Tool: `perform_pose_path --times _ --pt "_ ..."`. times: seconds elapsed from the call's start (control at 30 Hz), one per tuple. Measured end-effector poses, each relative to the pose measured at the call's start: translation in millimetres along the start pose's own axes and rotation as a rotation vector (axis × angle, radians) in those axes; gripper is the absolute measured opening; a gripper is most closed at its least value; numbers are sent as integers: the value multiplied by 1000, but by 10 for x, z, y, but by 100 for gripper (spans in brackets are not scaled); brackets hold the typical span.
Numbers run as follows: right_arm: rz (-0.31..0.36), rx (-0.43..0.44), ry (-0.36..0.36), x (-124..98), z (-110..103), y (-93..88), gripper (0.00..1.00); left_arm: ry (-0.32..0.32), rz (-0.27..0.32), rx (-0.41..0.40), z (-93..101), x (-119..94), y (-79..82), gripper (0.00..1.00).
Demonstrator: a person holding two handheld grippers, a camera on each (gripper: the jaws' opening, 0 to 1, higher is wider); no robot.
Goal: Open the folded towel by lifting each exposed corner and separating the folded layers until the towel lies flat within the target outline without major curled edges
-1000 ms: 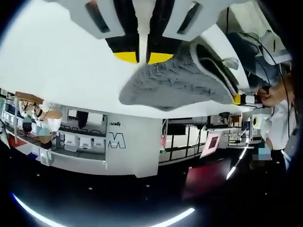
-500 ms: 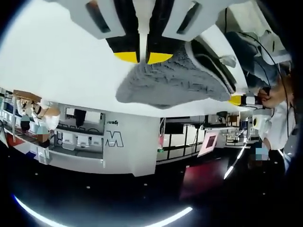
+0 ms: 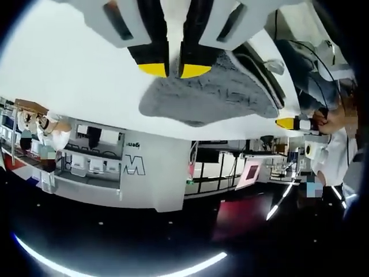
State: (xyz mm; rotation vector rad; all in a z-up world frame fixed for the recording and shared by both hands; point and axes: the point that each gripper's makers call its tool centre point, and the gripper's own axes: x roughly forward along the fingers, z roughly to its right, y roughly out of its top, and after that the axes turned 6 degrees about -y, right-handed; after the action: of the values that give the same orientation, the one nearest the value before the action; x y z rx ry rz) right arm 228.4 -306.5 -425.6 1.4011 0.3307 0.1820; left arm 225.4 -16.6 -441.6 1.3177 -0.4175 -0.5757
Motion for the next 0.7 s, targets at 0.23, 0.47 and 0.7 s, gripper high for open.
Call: perform_pose_path --times 0.23,0.47,0.7 --pt "-19 2 -9 23 -1 -38 22 15 -25 67 15 -5 -30 32" --pt "-52 34 -15 20 -1 -118 48 20 -35 109 29 -3 -18 44" --pt "-47 36 -19 -1 51 -113 57 41 -23 21 7 4 -19 77"
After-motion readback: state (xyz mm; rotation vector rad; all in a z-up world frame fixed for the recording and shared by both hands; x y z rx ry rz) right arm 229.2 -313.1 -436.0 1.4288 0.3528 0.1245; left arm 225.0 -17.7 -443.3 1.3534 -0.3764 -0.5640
